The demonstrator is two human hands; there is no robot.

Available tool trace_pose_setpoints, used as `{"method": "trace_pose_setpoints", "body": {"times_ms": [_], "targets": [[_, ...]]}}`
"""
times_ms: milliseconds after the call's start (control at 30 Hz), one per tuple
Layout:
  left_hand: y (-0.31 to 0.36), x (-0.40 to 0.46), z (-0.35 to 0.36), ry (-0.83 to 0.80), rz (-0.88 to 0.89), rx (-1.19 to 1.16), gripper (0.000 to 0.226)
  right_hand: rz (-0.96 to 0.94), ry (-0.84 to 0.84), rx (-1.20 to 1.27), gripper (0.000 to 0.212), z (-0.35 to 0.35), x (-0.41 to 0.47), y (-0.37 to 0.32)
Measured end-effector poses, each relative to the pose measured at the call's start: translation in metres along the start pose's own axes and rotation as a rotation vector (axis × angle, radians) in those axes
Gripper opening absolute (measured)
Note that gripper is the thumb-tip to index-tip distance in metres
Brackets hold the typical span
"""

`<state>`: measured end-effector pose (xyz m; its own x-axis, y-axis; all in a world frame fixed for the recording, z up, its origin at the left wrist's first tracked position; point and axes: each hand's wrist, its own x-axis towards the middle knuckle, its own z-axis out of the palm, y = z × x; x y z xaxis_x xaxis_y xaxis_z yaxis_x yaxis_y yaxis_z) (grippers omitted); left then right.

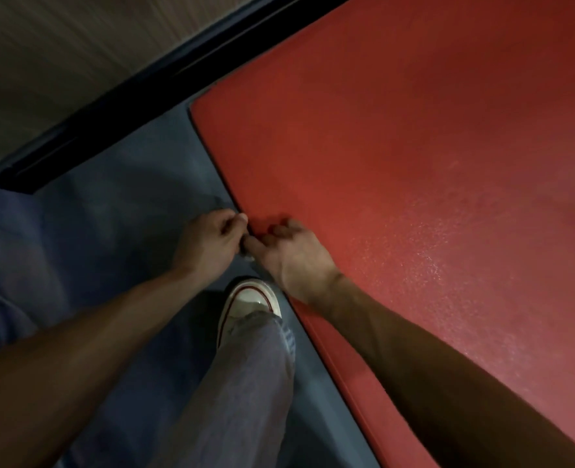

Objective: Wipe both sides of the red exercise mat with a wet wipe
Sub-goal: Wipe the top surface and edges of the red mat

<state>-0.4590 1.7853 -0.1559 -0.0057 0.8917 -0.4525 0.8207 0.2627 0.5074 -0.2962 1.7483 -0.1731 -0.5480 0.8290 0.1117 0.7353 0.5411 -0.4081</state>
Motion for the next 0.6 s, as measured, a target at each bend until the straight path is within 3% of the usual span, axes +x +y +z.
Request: {"method": "trace_pose_setpoints", "body": {"times_ms": [67, 267, 367, 500, 600], "targets": [[-0.002, 0.001, -0.002, 0.017, -0.009, -0.013, 0.039, -0.021, -0.02, 0.0, 0.024, -0.003, -0.001, 0.003], [-0.003, 0.008, 0.0, -0.003, -0.013, -0.099, 0.035, -0.175, -0.157, 0.041, 0.021, -0.01, -0.13, -0.005], [0.005, 0.007, -0.002, -0.013, -0.021, -0.105, 0.035, -0.157, -0.087, -0.01, 0.023, -0.002, -0.086, -0.008], [0.015, -0.002, 0.0, 0.024, -0.004, -0.069, 0.038, 0.048, 0.062, 0.011, 0.029, -0.005, -0.001, 0.005], [0.013, 0.001, 0.0, 0.022, 0.009, -0.146, 0.035, 0.018, 0.066, -0.008, 0.022, -0.007, -0.027, 0.006]]}}
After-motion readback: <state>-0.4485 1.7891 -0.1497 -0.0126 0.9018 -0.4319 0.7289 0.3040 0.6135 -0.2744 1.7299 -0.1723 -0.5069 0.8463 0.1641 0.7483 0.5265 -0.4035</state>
